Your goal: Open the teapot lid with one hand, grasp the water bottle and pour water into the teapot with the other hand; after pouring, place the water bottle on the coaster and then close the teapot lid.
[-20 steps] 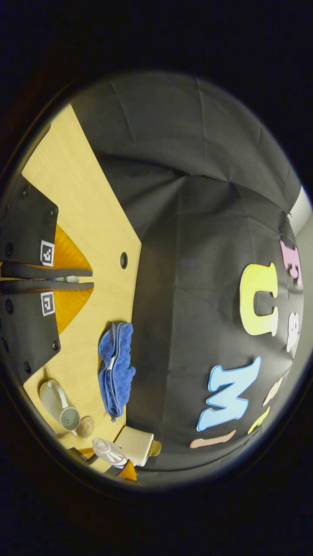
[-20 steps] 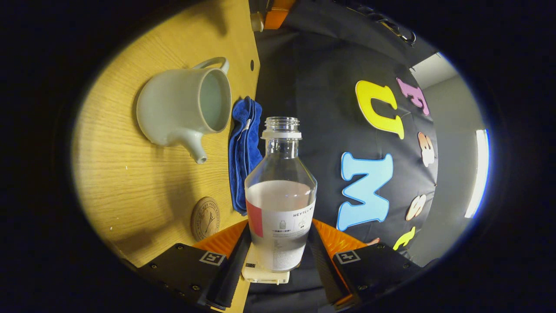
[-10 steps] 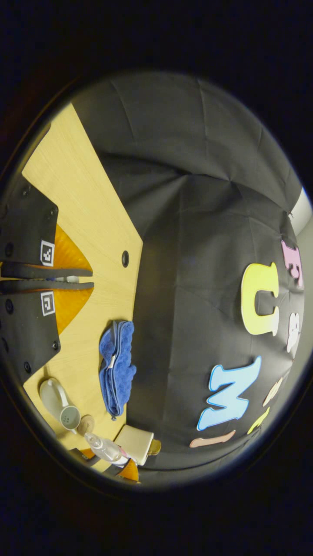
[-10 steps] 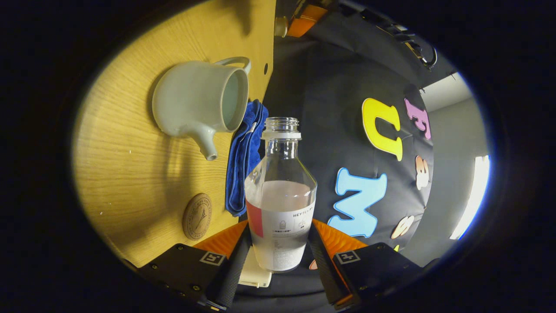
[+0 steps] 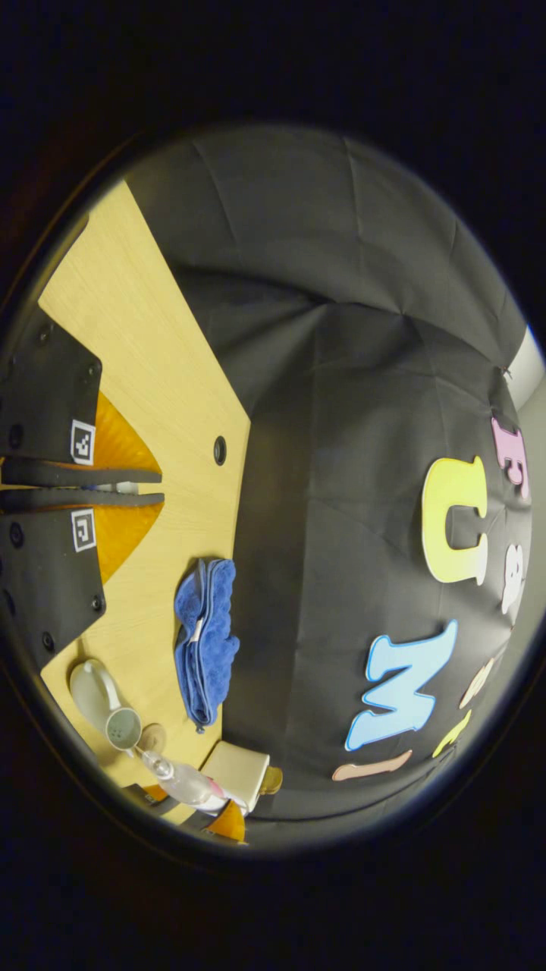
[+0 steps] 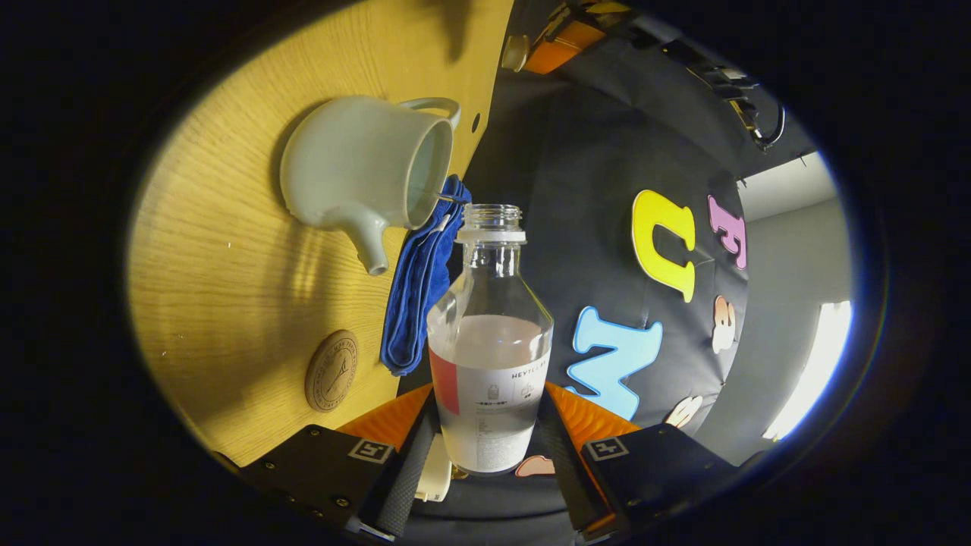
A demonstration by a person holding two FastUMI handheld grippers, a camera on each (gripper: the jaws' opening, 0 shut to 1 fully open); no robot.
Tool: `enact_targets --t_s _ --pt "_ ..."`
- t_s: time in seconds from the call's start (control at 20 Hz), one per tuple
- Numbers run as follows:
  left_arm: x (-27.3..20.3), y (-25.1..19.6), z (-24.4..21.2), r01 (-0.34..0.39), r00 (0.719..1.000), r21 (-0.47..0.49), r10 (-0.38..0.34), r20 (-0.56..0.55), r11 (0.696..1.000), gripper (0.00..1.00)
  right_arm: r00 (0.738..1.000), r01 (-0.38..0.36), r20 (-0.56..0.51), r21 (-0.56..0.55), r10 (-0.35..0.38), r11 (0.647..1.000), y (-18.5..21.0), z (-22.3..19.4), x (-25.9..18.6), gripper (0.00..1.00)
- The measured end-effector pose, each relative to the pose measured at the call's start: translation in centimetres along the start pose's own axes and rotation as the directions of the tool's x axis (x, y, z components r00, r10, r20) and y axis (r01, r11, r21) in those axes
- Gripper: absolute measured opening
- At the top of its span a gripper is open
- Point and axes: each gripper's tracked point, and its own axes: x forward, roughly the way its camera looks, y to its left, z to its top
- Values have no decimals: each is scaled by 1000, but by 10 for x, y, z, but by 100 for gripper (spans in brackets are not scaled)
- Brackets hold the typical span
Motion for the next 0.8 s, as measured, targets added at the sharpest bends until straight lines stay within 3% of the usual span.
enact_targets --t_s 0.8 --pt "0 -1 -1 2 1000 3 -2 -6 1000 8 998 60 7 -75 -59 995 -6 -1 -1 76"
